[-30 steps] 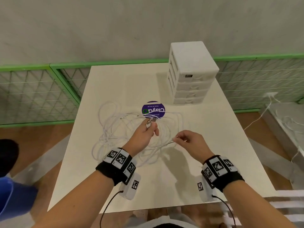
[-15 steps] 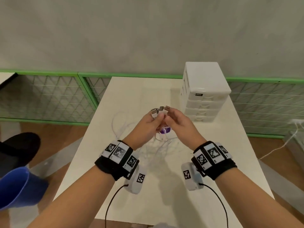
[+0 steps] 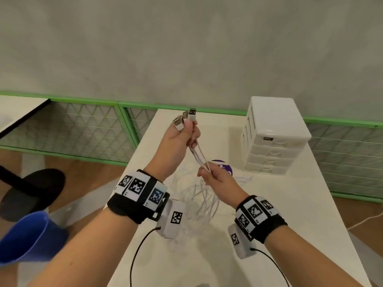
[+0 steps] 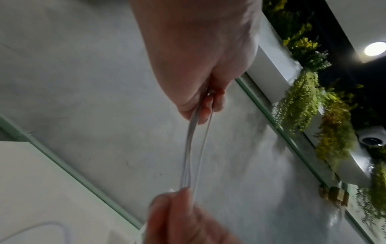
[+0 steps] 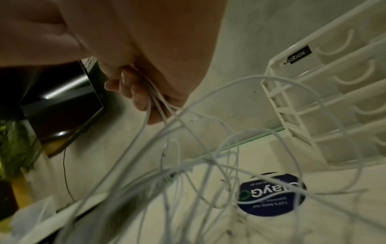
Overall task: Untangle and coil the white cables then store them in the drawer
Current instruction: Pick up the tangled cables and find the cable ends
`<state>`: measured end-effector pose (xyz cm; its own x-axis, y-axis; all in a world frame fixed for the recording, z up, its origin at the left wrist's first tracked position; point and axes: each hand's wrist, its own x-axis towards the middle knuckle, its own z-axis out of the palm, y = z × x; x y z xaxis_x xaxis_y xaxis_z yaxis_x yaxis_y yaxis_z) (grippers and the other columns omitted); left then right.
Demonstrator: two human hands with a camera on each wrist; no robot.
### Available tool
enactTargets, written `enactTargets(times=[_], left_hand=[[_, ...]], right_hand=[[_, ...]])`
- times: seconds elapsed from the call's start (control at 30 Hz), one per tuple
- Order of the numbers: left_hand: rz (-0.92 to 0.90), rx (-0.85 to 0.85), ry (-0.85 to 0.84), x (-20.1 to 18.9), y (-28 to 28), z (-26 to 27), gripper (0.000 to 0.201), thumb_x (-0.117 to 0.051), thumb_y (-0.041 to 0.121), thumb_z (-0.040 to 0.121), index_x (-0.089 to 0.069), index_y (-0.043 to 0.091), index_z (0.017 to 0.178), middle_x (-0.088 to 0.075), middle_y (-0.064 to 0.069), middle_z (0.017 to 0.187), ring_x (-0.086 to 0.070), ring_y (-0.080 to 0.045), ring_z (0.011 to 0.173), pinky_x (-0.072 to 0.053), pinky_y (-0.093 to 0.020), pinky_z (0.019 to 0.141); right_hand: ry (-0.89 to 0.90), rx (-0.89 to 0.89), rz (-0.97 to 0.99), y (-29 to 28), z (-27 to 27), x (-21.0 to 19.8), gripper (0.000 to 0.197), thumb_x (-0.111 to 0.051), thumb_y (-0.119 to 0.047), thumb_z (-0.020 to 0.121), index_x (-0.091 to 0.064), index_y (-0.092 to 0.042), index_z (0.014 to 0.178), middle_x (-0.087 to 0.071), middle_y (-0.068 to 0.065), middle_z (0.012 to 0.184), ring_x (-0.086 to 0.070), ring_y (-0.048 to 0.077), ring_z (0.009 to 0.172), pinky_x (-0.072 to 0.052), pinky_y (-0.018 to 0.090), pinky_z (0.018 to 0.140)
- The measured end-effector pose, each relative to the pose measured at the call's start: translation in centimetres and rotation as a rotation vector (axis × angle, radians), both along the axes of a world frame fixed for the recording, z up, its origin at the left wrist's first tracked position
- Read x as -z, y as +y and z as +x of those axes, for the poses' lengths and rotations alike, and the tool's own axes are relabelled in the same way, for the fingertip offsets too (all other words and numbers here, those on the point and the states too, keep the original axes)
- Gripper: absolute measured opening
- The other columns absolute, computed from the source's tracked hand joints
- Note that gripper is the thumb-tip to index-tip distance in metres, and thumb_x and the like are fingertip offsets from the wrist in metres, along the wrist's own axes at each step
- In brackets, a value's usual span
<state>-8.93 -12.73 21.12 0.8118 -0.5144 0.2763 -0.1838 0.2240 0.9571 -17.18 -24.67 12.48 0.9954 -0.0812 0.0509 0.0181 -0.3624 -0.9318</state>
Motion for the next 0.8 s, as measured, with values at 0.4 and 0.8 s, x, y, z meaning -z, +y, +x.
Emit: enactTargets(times=[0.4, 0.8], left_hand=[[0.626, -0.520, 0.175, 6.0, 3.0, 4.2, 0.073, -0.075, 0.031, 0.078, -0.037, 0.009, 0.136, -0.044, -0.011, 0.129, -0.046, -0.023, 0.116, -0.040, -0.034, 0.094], [0.551, 0.297, 0.129, 5.0, 0.1, 0.9, 0.051, -0.034, 0.052, 0.094, -0.052, 0.012, 0.067, -0.035, 0.004, 0.052, -0.032, -0.014, 0.049, -0.030, -0.026, 0.053]], right_hand=[[-0.022, 0.085, -0.064, -3.0, 1.9, -1.7, 0.024, -0.046, -0.024, 0.097, -0.065, -0.024, 0.081, -0.065, -0.009, 0.075, -0.046, 0.008, 0.058, -0.037, 0.017, 0.061], [-0.095, 0.140, -0.090, -4.1, 2.1, -2.5, 0.026, -0.048, -0.021, 0.096, -0.062, -0.035, 0.077, -0.067, 0.014, 0.085, -0.056, 0.037, 0.080, -0.046, 0.039, 0.072]])
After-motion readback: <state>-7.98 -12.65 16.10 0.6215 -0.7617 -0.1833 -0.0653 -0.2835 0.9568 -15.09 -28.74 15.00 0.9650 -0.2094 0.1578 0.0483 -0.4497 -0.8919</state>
